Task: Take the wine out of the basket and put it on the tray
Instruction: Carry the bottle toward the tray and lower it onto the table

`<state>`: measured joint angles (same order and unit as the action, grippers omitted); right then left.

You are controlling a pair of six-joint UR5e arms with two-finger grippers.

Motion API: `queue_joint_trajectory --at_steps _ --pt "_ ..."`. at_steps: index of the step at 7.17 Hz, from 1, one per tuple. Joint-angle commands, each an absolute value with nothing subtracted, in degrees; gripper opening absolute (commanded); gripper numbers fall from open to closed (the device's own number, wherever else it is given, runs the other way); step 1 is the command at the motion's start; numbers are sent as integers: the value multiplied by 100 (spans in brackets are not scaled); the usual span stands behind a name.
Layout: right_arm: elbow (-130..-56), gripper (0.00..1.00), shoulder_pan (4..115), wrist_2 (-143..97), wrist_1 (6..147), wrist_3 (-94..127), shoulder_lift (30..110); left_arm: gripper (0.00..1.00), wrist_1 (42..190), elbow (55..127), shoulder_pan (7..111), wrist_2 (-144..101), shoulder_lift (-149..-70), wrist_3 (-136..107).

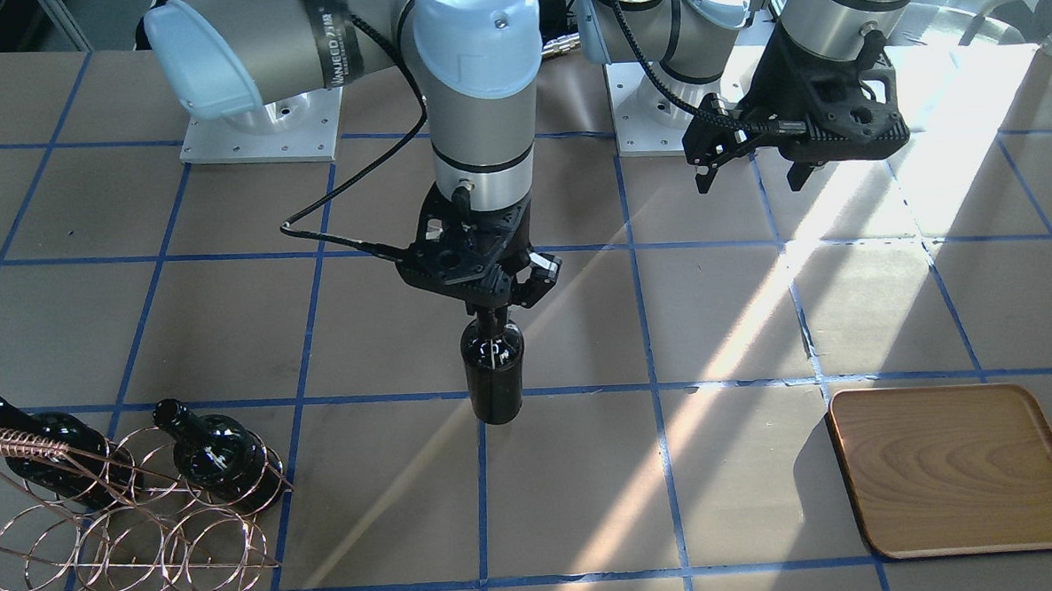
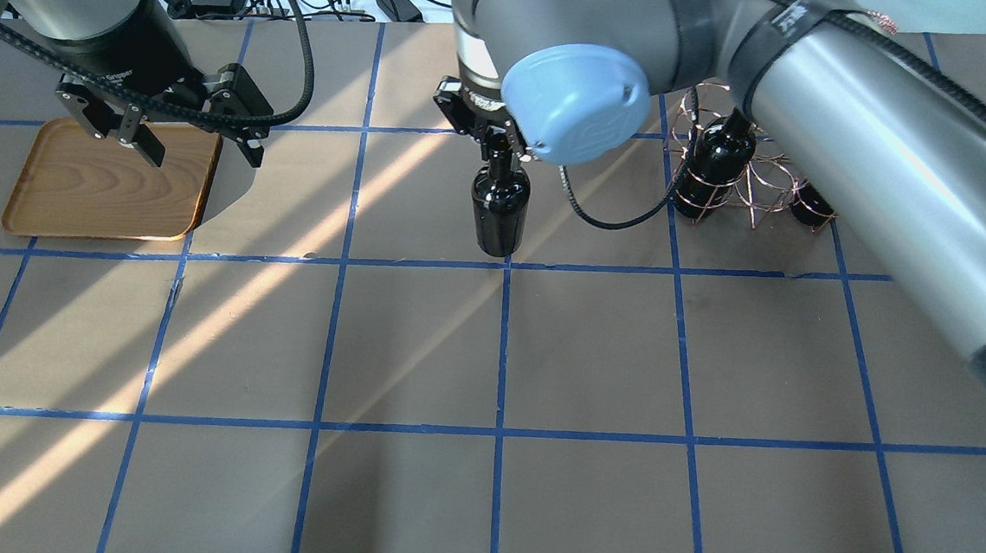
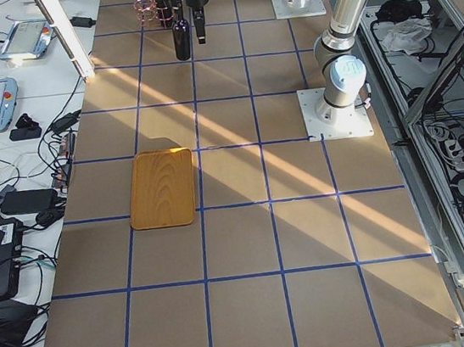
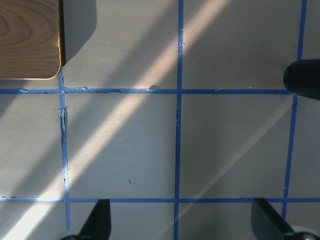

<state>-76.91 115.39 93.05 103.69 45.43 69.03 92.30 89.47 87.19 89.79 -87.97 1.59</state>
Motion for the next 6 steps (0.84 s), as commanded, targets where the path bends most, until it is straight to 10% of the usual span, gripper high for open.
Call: queue_joint_trajectory --at_steps 1,6 --pt "-7638 13 11969 9299 10319 4913 6847 100 9229 8947 8719 9052 -8807 167" --pt "-7507 13 12331 9106 10301 5282 6680 100 9185 8938 8385 9044 -8815 526"
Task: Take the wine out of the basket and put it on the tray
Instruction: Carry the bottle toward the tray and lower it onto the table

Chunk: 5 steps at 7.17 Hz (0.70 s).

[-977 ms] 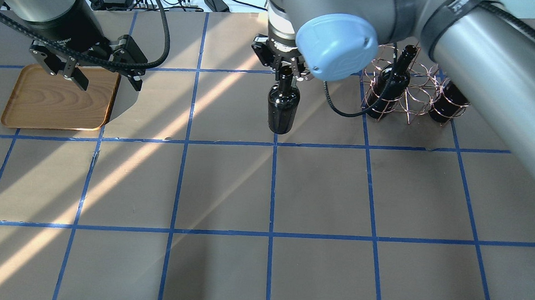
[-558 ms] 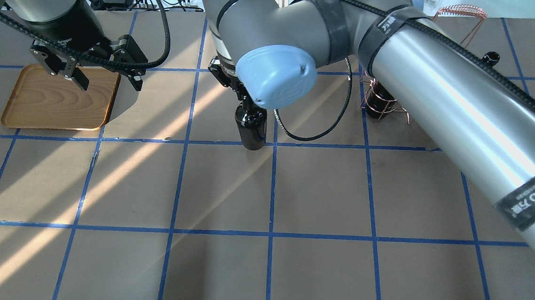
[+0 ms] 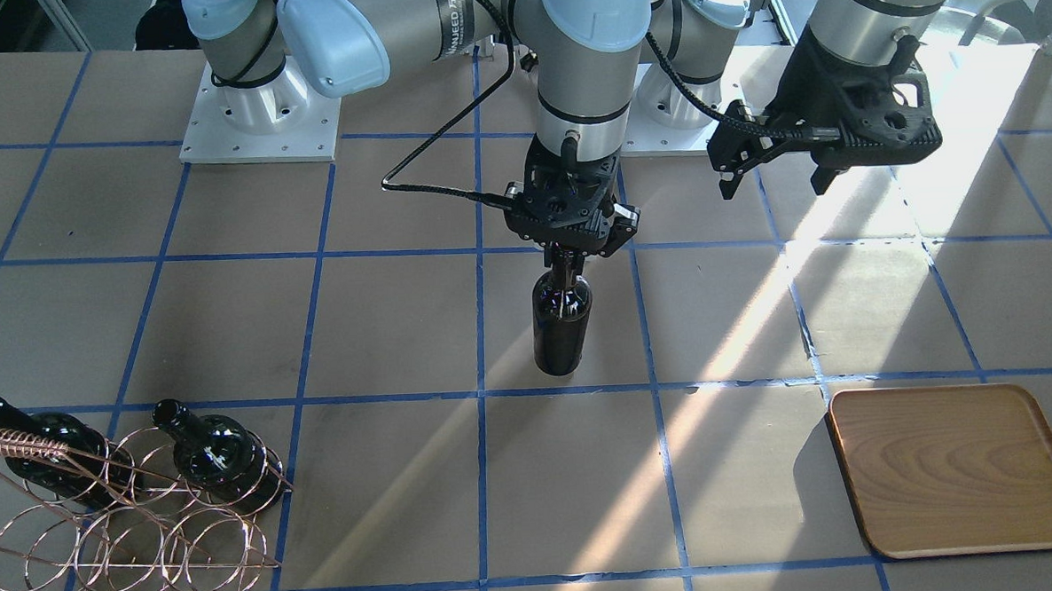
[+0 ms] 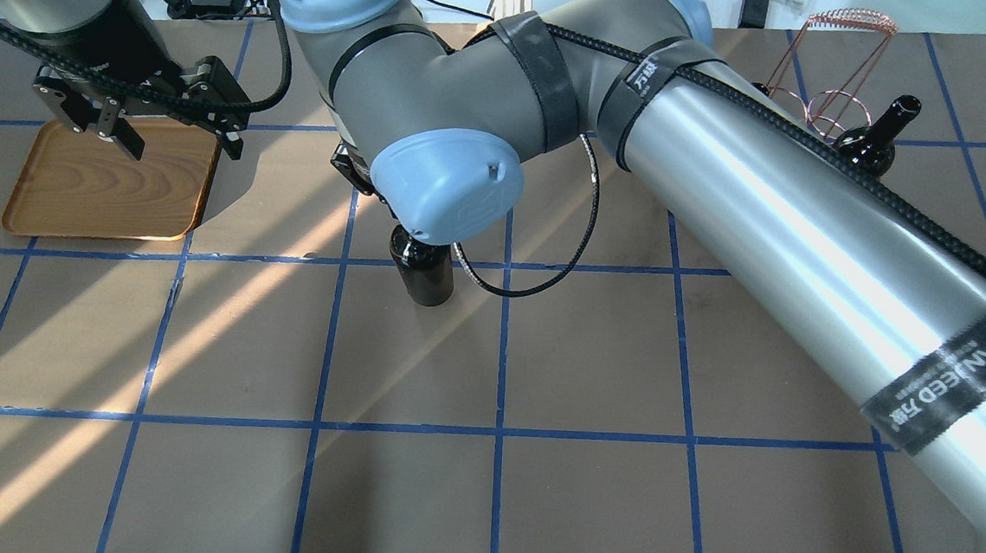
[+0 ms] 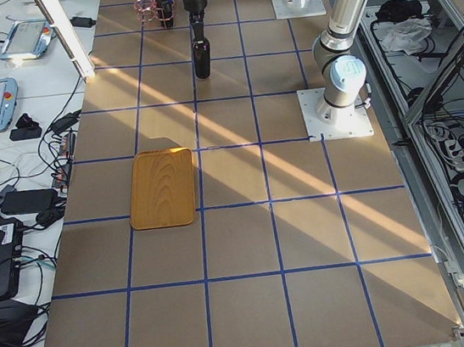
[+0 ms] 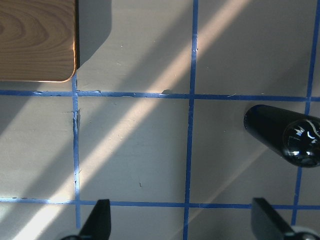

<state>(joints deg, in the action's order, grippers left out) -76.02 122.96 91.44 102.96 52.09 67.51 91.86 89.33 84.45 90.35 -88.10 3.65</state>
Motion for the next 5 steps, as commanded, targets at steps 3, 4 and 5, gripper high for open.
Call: queue_joint_trajectory --at_steps 3,4,5 --pt "-7357 12 12357 9088 10309 5458 6487 100 9185 8938 8385 9035 -8815 527" --pt "-7348 12 12357 9097 10310 5467 6434 100 9185 8938 8385 9053 -8815 536" --pt "-7330 12 12357 9088 10310 5467 6416 100 9185 8938 8376 9053 -8815 536"
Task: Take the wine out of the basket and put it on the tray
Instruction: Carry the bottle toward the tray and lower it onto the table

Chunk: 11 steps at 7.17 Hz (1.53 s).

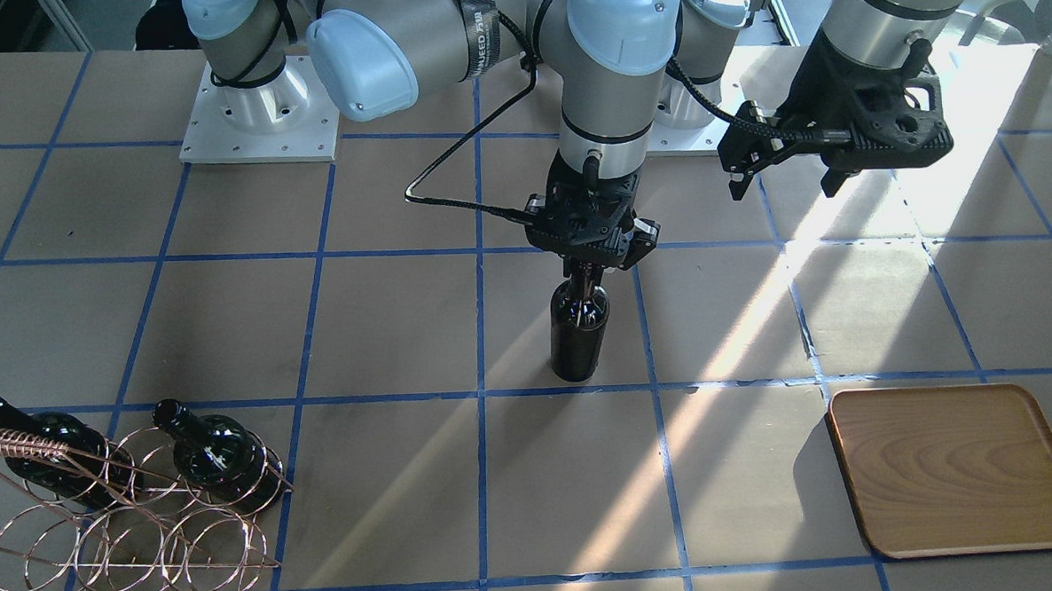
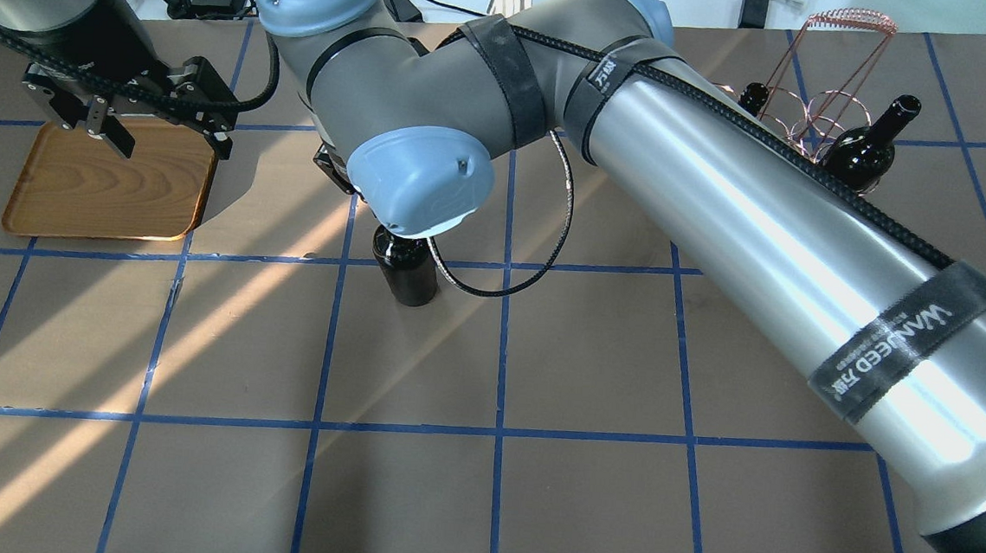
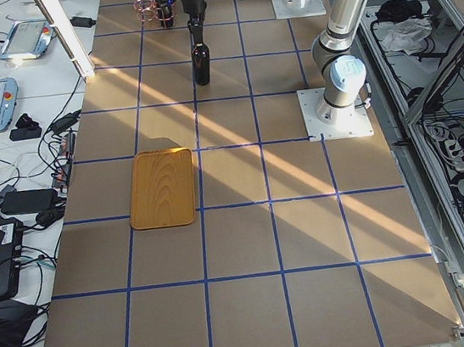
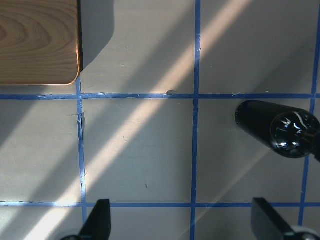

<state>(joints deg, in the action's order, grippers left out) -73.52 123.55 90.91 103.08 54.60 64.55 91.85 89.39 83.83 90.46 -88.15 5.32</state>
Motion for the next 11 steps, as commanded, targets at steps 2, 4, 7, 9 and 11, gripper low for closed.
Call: queue_joint_trajectory --at_steps 2,4,7,9,11 --pt "-7321 12 12357 9088 10310 5458 6416 100 9237 8938 8306 9044 -8807 536" --pt "-7321 66 12357 9088 10309 5388 6407 100 9237 8938 8279 8965 -8815 536" --pt "-7295 100 12357 9070 10275 5388 6512 100 9237 8947 8279 9035 -8833 536" --pt "-7295 100 12218 9044 9672 5170 7037 100 9176 8947 8279 9044 -8833 536" --pt "-7479 100 11597 9123 9057 4232 7539 100 9176 8930 8297 9044 -8763 536"
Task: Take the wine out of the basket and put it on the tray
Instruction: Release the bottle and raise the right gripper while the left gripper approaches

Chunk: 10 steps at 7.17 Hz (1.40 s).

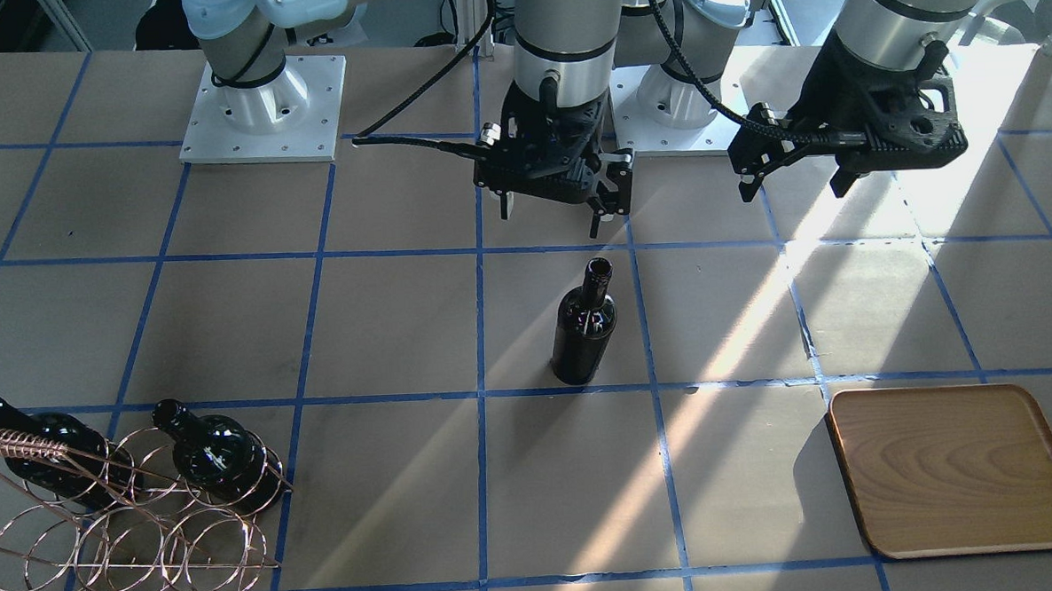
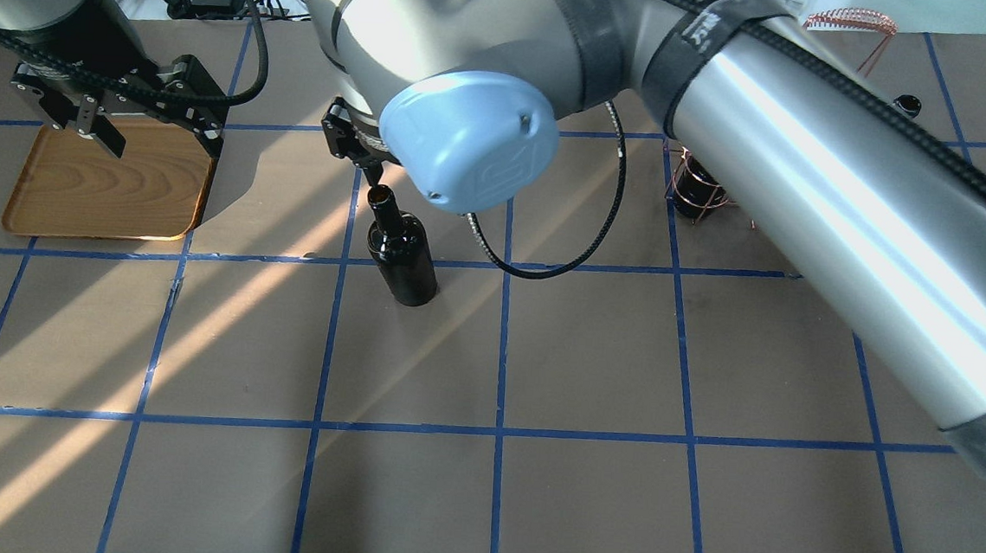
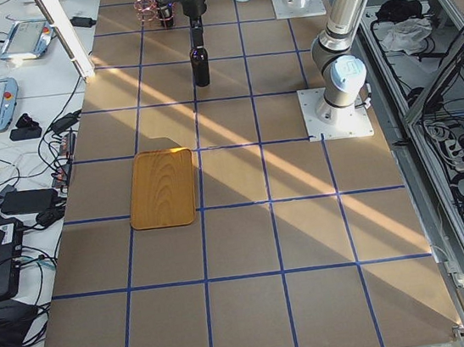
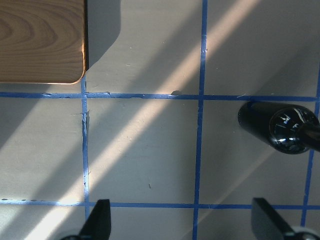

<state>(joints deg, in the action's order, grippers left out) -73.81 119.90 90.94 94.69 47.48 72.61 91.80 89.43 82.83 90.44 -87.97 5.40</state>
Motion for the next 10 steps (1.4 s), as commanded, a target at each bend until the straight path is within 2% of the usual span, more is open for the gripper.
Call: queue_joint_trajectory --at_steps 1,5,7,10 --pt "-7627 100 11132 9080 8914 3505 7846 100 9167 8930 8384 9044 -8806 501" --pt "-8471 100 9618 8983 8886 1329 8779 100 8387 8868 9182 9018 -9253 -128" --pt "-8805 100 9466 8983 8955 1028 8947 100 8114 8868 9709 8947 -9570 -472" --pt "-8824 100 9483 9026 8965 976 8956 100 7787 8982 10309 8956 -10018 -801"
